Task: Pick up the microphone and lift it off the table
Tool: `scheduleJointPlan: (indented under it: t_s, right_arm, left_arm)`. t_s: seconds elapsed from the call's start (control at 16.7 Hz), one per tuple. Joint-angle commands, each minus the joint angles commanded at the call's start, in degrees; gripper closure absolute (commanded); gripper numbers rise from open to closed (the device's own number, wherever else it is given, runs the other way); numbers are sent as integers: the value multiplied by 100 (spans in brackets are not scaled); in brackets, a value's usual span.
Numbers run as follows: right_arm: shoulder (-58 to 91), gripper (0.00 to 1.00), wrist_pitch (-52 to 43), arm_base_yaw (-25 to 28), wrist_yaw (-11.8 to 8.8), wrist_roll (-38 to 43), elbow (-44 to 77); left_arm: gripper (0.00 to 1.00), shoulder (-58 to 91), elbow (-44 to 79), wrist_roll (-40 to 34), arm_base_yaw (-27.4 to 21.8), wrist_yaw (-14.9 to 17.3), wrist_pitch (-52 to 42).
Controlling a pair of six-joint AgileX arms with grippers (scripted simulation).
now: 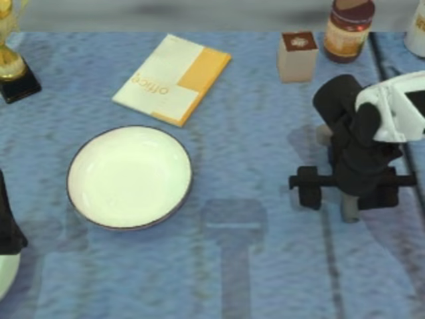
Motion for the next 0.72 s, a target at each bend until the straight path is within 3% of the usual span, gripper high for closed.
scheduleJointPlan:
  t_s: [0.3, 0.72]
  right_arm:
    - [0, 98, 0, 0, 0, 0, 0]
    - [0, 100, 0, 0, 0, 0, 0]
  left_arm:
    - [0, 0, 0, 0, 0, 0, 0]
    - [0, 0, 0, 0, 0, 0, 0]
